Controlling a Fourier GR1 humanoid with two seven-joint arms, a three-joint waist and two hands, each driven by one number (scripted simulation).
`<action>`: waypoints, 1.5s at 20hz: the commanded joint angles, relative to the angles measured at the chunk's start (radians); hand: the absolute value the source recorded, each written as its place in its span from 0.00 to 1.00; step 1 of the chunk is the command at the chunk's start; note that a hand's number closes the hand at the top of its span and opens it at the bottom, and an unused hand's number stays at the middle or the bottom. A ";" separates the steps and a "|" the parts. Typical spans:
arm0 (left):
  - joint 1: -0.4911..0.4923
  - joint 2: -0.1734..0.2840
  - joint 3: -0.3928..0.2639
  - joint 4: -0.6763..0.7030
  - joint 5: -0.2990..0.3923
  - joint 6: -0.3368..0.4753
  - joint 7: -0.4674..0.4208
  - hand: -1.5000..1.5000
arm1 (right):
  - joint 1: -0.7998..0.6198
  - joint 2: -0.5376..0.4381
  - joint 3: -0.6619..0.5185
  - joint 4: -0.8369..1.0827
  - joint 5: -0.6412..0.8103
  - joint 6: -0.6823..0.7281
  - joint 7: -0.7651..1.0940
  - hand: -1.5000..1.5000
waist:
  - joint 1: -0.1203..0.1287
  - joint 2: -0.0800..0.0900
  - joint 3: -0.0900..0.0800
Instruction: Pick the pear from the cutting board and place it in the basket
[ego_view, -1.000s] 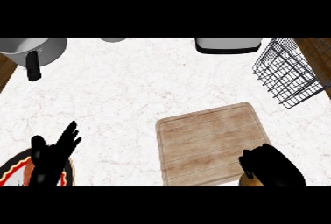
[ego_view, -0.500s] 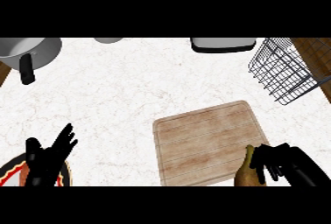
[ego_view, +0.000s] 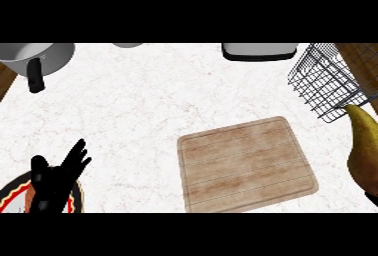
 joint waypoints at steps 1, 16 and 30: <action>-0.008 -0.029 -0.031 0.069 -0.034 0.016 0.015 0.50 | -0.128 -0.090 -0.198 0.076 -0.197 0.032 0.149 1.00 | 0.020 0.009 -0.008; -0.045 -0.038 -0.030 0.098 -0.034 -0.027 0.016 0.50 | -0.569 -0.334 -0.121 0.767 -0.132 0.188 0.069 1.00 | 0.068 0.020 -0.006; 0.023 -0.041 -0.028 0.019 -0.044 -0.024 0.032 0.50 | -0.765 -0.160 -0.037 1.283 -0.007 0.213 -0.199 1.00 | 0.065 0.018 -0.004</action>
